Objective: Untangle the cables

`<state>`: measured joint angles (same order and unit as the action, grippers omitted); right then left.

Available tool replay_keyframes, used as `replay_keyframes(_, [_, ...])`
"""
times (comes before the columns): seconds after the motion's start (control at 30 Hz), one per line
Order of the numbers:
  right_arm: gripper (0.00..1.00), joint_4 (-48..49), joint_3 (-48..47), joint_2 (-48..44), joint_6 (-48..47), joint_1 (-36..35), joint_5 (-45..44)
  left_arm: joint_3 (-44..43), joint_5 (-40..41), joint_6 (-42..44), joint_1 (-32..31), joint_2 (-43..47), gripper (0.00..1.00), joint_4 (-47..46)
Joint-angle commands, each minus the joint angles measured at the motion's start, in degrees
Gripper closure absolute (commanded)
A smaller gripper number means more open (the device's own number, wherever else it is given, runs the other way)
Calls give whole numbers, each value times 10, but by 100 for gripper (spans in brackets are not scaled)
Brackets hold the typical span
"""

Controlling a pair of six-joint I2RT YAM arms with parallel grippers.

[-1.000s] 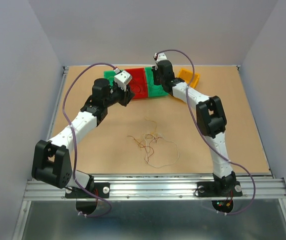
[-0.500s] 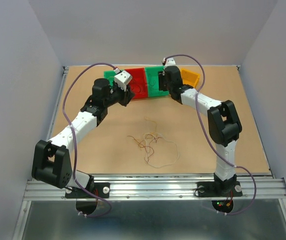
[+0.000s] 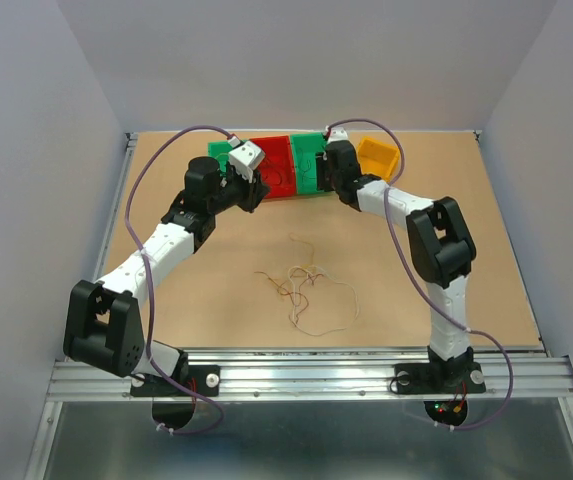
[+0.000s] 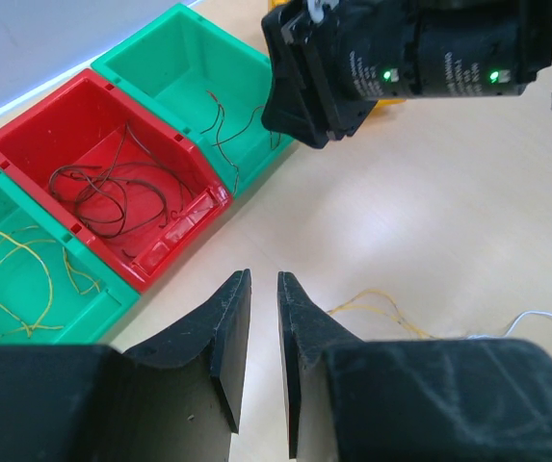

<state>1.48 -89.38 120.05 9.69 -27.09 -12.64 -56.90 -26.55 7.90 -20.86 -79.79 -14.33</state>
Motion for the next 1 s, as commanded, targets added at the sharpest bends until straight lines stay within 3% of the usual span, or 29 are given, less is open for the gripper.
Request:
replay_keyframes(0.0, [65, -4, -49, 20, 13, -2, 6, -19, -6, 5, 3, 10, 71, -21])
replay_keyframes(0.17, [69, -7, -70, 40, 17, -2, 5, -20, -7, 5, 3, 10, 71, -20])
replay_keyframes(0.2, [74, -7, -76, 46, 16, -2, 7, -19, -7, 6, 3, 10, 71, -20])
replay_keyframes(0.23, [85, -7, -81, 48, 14, -2, 8, -20, -7, 5, 3, 10, 71, -20])
replay_keyframes(0.33, [99, -7, -102, 56, 2, -2, 11, -20, -7, 5, 3, 10, 71, -20])
replay_keyframes(0.83, [99, -36, -231, 147, -19, -2, 93, -24, -5, 8, 3, 4, 71, -18])
replay_keyframes(0.97, [99, -54, -263, 180, -11, -1, 76, -24, -5, 8, 3, 4, 71, -17])
